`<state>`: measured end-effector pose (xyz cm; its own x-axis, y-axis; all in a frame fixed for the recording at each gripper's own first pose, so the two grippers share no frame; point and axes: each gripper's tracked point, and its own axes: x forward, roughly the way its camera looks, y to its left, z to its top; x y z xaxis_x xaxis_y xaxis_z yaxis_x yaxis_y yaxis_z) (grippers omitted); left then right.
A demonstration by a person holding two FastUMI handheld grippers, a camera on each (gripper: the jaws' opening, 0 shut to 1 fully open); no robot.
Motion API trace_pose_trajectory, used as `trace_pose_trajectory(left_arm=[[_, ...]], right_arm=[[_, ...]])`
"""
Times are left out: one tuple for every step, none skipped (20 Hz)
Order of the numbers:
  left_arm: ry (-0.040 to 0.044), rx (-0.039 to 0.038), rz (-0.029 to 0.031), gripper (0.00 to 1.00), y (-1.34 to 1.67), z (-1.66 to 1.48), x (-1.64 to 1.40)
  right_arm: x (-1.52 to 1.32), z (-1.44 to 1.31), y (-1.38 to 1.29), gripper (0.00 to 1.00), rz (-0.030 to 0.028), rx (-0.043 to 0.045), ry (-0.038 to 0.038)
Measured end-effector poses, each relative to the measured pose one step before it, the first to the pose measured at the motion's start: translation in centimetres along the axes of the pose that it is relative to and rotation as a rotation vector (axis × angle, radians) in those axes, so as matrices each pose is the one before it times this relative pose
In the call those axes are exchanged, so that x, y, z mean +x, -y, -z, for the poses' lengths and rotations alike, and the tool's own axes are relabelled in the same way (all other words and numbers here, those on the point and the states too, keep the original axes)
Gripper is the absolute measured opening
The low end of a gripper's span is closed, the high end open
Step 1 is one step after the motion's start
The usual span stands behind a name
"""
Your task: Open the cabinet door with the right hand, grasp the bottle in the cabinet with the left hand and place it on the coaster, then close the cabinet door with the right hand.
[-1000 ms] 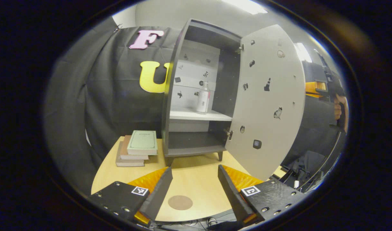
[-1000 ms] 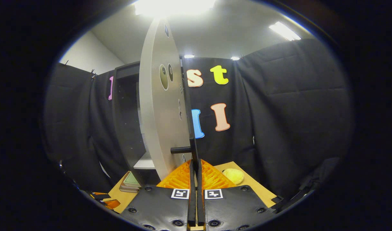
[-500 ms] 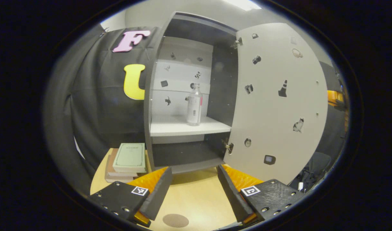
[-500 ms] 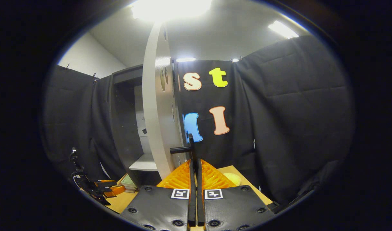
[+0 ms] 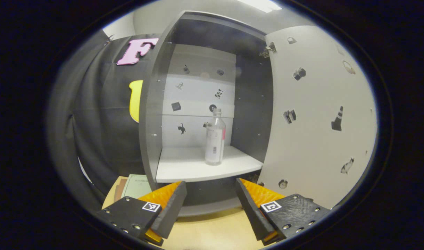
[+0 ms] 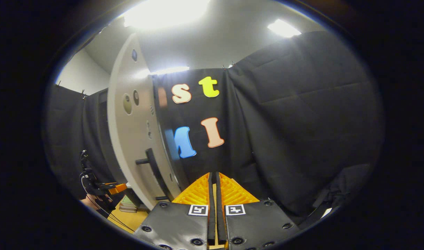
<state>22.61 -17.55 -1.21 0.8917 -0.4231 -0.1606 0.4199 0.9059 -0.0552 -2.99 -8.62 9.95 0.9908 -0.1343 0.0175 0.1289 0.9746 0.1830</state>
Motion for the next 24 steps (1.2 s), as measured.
trace_pose_trajectory(left_arm=[[0.01427,-0.00751,0.00762,0.89,0.163,-1.322,0.893],[0.02275,-0.00716,0.00274,0.87,-0.037,-1.421,0.914],[0.02235,-0.00414,0.00004,0.87,-0.042,-1.652,0.929],[0.01784,-0.00153,-0.00025,0.87,-0.115,-1.335,0.769],[0.0162,-0.00019,0.00142,0.87,-0.101,-1.434,1.005],[0.01453,0.00228,0.00513,0.87,0.145,-1.275,1.081],[0.00785,0.00831,0.00849,0.87,0.162,-1.092,1.091],[0.00631,0.01829,0.00459,0.87,-0.184,-0.773,0.971],[0.00602,0.02799,-0.00186,0.87,-0.155,-0.708,1.029],[0.00308,0.0315,0.01103,0.87,0.135,-0.293,1.209],[0.0036,0.02247,0.0094,0.89,0.262,-0.239,1.216],[0.00032,0.0141,0.01089,0.89,0.349,-0.011,1.059],[-0.00165,0.0085,0.00349,0.87,0.07,0.043,1.0],[-0.00171,0.00453,-0.004,0.87,-0.173,0.189,0.761],[-0.00023,-0.004,-0.00399,0.87,-0.138,0.171,0.841],[0.00189,-0.01179,-0.00184,0.88,0.037,0.245,0.704],[0.00176,-0.01196,0.00361,0.87,0.079,0.18,0.778],[0.00428,-0.00774,-0.00523,0.88,-0.235,0.257,0.685],[0.00156,-0.00368,-0.00533,0.88,-0.186,0.238,0.677],[-0.00326,-0.00179,-0.00489,0.88,-0.136,0.314,0.649],[-0.00895,-0.00243,0.00238,0.88,-0.024,0.37,0.596],[-0.00522,-0.00286,0.01538,0.88,0.174,0.434,0.65],[-0.0026,-0.00505,0.00499,0.9,0.09,0.303,0.588],[-0.00393,-0.0118,0.00647,0.88,0.09,0.466,0.566]], right_arm=[[0.526,0.125,0.91,0.04,0.01865,0.00882,-0.00951],[0.548,0.301,1.031,0.05,0.02717,0.00039,-0.01461],[0.754,0.14,1.079,0.05,0.02393,-0.00246,-0.00939],[0.702,-0.035,0.679,0.05,0.0154,-0.00031,-0.0025],[0.644,-0.147,0.405,0.05,0.00853,0.00292,0.00164],[0.631,-0.14,0.004,0.0,-0.00234,0.00827,0.00872],[1.065,-0.142,0.105,0.1,-0.002,0.00649,0.00318],[0.495,0.333,-0.071,0.02,-0.00364,0.00192,-0.00344],[0.869,0.157,-0.224,0.12,-0.01545,0.00054,-0.00291],[0.936,0.174,-0.642,0.23,-0.01831,-0.002,-0.00845],[1.002,0.169,-0.446,0.27,-0.01995,-0.00028,-0.00781],[1.116,0.097,-0.137,0.34,-0.01372,0.00121,-0.00493],[0.818,0.109,-0.105,0.4,-0.01098,-0.00404,-0.00848],[0.794,0.352,0.001,0.55,-0.00984,-0.00577,-0.00927],[0.539,0.193,0.021,0.69,-0.00491,-0.00491,-0.00976],[0.621,0.143,0.155,0.83,-0.00209,-0.00296,-0.00176],[0.311,0.061,0.117,0.97,-0.00163,-0.00045,-0.00192],[0.335,0.056,0.2,0.89,0.00198,0.00045,-0.00022],[0.303,0.043,0.287,0.89,0.00401,0.00079,-0.0017],[0.495,0.033,0.258,0.96,0.00345,-0.00047,-0.00342],[0.347,-0.054,0.258,0.96,0.00318,0.00149,-0.00105],[0.343,0.0,0.192,0.96,0.00109,0.00133,-0.00387],[0.342,0.071,0.183,0.96,-0.00017,0.00011,-0.00412],[0.385,0.054,0.221,0.96,0.00116,-0.00251,-0.00651]])
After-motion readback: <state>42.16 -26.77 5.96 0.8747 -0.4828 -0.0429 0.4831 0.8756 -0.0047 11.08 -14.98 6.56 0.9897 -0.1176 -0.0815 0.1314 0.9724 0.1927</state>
